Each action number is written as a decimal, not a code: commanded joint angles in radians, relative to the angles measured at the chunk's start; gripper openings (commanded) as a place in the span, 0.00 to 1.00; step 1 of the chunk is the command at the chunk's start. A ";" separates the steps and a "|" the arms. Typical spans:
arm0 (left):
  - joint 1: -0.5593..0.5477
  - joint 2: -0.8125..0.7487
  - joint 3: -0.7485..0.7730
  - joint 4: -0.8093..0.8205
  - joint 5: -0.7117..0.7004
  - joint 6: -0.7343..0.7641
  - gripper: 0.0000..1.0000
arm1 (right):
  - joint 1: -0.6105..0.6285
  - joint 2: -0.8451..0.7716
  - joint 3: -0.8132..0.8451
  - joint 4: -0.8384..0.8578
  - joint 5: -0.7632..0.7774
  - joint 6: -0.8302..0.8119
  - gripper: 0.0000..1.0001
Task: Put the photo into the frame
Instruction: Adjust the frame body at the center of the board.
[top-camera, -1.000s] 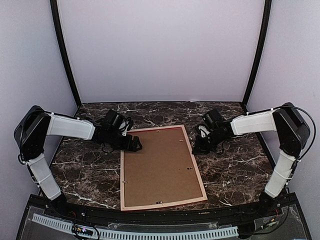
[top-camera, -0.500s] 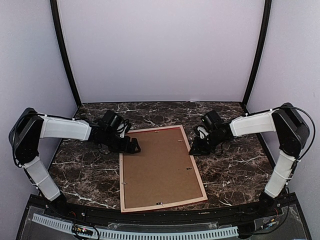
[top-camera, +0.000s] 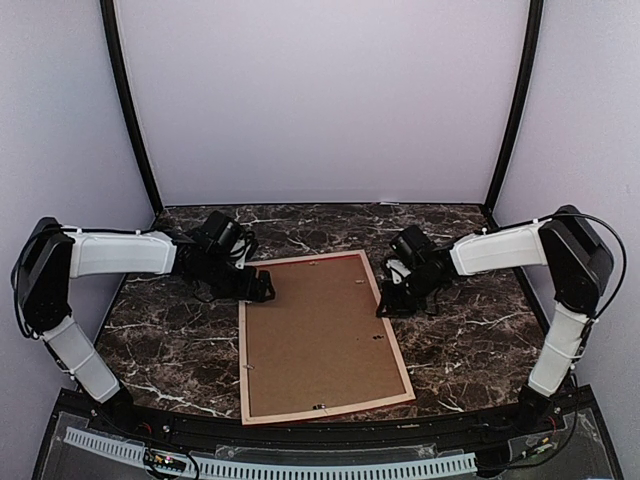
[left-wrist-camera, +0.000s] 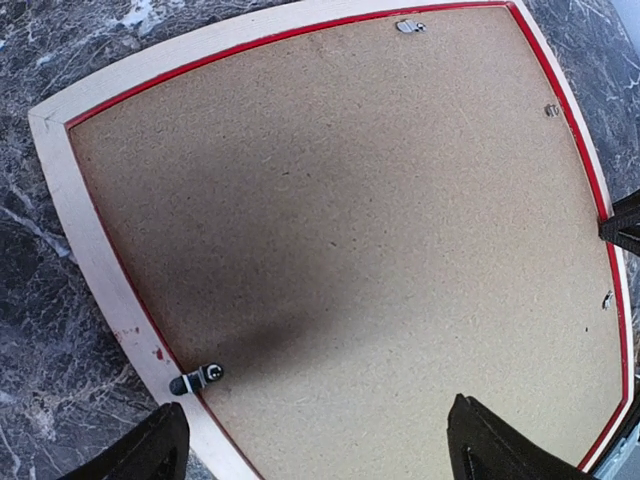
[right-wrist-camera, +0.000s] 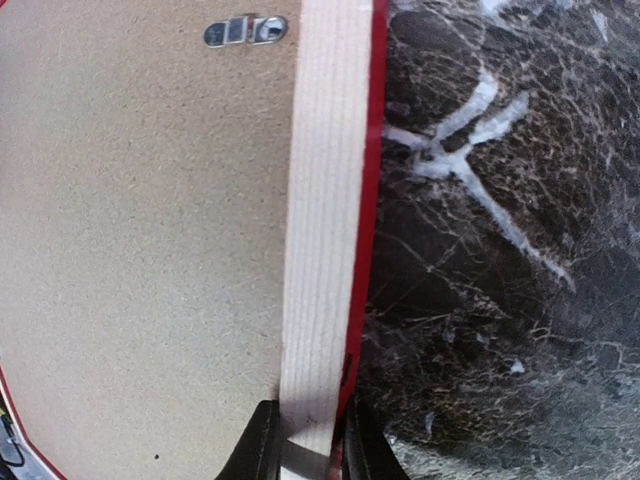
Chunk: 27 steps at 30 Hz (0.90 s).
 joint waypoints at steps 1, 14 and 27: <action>-0.001 0.022 0.052 -0.122 -0.042 0.067 0.93 | 0.022 0.028 0.025 -0.026 0.064 -0.017 0.14; -0.001 0.128 0.136 -0.163 -0.034 0.133 0.92 | 0.021 0.035 0.013 -0.012 0.051 -0.002 0.05; -0.001 0.171 0.141 -0.150 -0.041 0.127 0.92 | 0.022 0.033 0.005 -0.003 0.042 0.002 0.04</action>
